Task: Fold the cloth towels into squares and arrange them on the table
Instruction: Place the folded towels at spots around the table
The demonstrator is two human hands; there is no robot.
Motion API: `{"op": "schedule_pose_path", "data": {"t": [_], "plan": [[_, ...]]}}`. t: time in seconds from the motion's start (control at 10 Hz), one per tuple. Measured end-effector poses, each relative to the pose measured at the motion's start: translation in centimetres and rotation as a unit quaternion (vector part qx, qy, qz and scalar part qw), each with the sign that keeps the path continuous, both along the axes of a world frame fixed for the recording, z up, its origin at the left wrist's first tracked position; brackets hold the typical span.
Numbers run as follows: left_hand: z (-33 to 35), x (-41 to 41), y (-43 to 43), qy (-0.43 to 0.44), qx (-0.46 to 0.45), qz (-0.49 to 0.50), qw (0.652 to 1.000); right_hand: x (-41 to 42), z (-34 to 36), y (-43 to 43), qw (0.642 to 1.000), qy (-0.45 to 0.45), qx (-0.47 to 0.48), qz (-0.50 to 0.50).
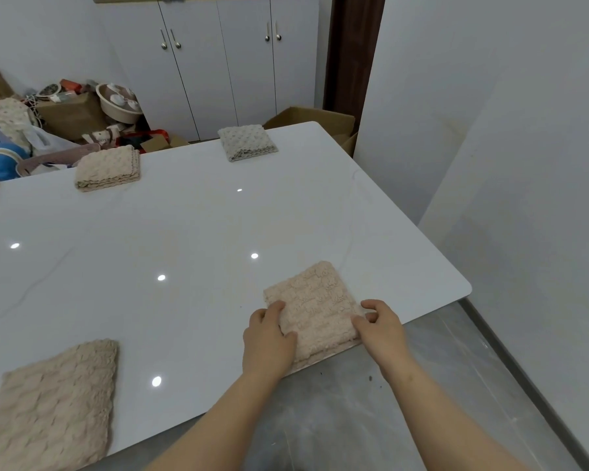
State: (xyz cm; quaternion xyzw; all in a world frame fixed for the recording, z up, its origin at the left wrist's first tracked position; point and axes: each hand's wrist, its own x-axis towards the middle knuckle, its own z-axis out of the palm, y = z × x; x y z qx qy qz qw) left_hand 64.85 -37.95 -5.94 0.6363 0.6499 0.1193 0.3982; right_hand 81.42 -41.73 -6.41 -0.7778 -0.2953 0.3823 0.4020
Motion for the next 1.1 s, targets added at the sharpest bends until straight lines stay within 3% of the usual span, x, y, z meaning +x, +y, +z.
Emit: {"op": "schedule_pose_path", "data": {"t": [0.1, 0.2, 0.3, 0.4, 0.6, 0.8, 1.1], "plan": [[0.1, 0.2, -0.4, 0.066, 0.070, -0.031, 0.995, 0.2, -0.2, 0.0, 1.000, -0.002, -0.004, -0.006], [0.1, 0.9, -1.2, 0.120, 0.139, -0.127, 0.975, 0.2, -0.3, -0.1, 1.000, 0.003, -0.010, -0.008], [-1.1, 1.6, -1.6, 0.182, 0.118, -0.227, 0.949, 0.2, -0.1, -0.3, 1.000, 0.009, -0.006, -0.002], [-1.8, 1.8, -1.7, 0.220, 0.100, -0.254, 0.937, 0.1, -0.1, -0.4, 1.000, 0.013, 0.002, 0.001], [-0.1, 1.7, -0.8, 0.210, 0.078, -0.249, 0.942, 0.0, 0.2, -0.4, 1.000, 0.011, 0.001, 0.006], [1.6, 0.3, 0.4, 0.143, 0.142, -0.178, 0.963, -0.2, 1.5, -0.1, 1.000, -0.012, 0.023, -0.004], [4.5, -1.9, 3.0, 0.104, 0.240, -0.098, 0.960, -1.2, 6.3, 0.8, 0.994, -0.036, 0.095, 0.033]]}}
